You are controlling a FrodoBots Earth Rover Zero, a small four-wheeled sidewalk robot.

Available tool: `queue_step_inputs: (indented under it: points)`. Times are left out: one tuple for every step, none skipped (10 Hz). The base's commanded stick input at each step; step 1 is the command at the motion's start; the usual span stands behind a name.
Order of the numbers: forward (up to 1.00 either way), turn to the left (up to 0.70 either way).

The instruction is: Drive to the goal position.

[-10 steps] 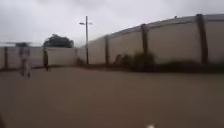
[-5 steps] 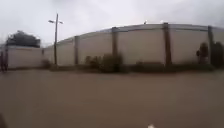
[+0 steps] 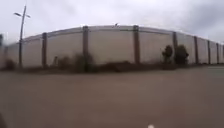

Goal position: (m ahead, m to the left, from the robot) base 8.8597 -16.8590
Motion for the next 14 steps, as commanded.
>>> queue_step_inputs:
  points:
    - [0.0, -0.69]
    - [0.0, -0.67]
    - [0.0, -0.66]
    - [0.0, -0.64]
    - [0.0, -0.61]
    - [0.0, -0.28]
    - [0.0, 0.0]
    - [0.0, 0.0]
    - [0.0, 0.0]
    - [0.0, 0.0]
    - [0.0, 0.0]
    - [0.0, 0.0]
    - [0.0, 0.0]
    - [0.0, 0.04]
